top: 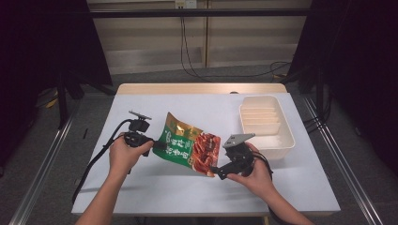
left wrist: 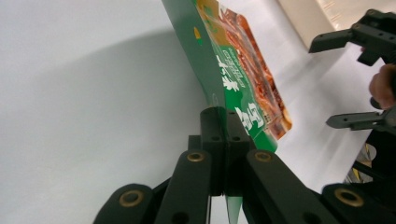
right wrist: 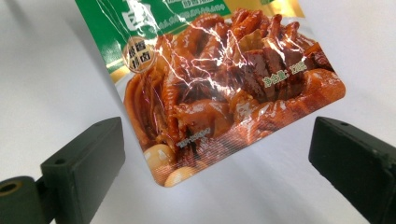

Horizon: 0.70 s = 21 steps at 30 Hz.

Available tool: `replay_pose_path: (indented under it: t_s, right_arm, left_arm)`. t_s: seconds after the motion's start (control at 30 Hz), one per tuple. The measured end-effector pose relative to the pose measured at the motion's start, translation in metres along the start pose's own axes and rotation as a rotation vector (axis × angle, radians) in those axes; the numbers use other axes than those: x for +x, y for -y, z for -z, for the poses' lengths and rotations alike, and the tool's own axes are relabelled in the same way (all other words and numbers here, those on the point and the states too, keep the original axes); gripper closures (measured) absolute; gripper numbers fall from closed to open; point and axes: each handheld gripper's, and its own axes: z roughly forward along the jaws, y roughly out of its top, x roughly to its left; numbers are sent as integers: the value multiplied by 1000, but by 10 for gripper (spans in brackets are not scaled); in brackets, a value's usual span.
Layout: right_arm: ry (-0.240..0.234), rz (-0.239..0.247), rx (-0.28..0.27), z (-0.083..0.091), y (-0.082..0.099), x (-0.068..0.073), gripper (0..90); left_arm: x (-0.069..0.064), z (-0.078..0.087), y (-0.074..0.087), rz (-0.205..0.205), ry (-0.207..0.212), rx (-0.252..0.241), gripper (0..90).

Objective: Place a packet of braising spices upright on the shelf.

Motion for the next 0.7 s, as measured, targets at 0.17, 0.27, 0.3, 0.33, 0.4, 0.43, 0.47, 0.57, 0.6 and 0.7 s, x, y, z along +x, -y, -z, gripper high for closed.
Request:
replay_pose_path:
  t_s: [0.17, 0.27, 0.3, 0.33, 0.4, 0.43, 0.47, 0.57, 0.6, 0.7]
  right_arm:
    - [-11, 1, 9, -2, -1, 2, 34]
    - [-20, 5, 6, -3, -2, 2, 35]
    - [-20, 5, 6, -3, -2, 2, 35]
    - [-17, 8, 10, -3, -3, 1, 35]
    - [-21, 7, 10, -2, -7, 2, 44]
    - [-24, 13, 5, -1, -8, 2, 45]
    - [-24, 13, 5, -1, -8, 2, 45]
    - [-31, 34, 5, 2, -19, 2, 44]
    - [-31, 34, 5, 2, -19, 2, 44]
    - [-44, 41, 7, 5, -29, -1, 42]
  left_arm:
    - [-7, 11, -10, -30, -21, 27, 900]
    - [-17, 20, -21, -72, -39, 52, 900]
    - [-17, 20, -21, -72, -39, 52, 900]
    - [-20, 22, -24, -84, -38, 64, 900]
    - [-28, 28, -32, -104, -39, 89, 900]
    - [-31, 29, -35, -105, -39, 87, 900]
    - [-31, 29, -35, -105, -39, 87, 900]
    - [-38, 37, -43, -127, -32, 105, 900]
    - [-38, 37, -43, -127, -32, 105, 900]
    - [-45, 42, -51, -155, -35, 132, 900]
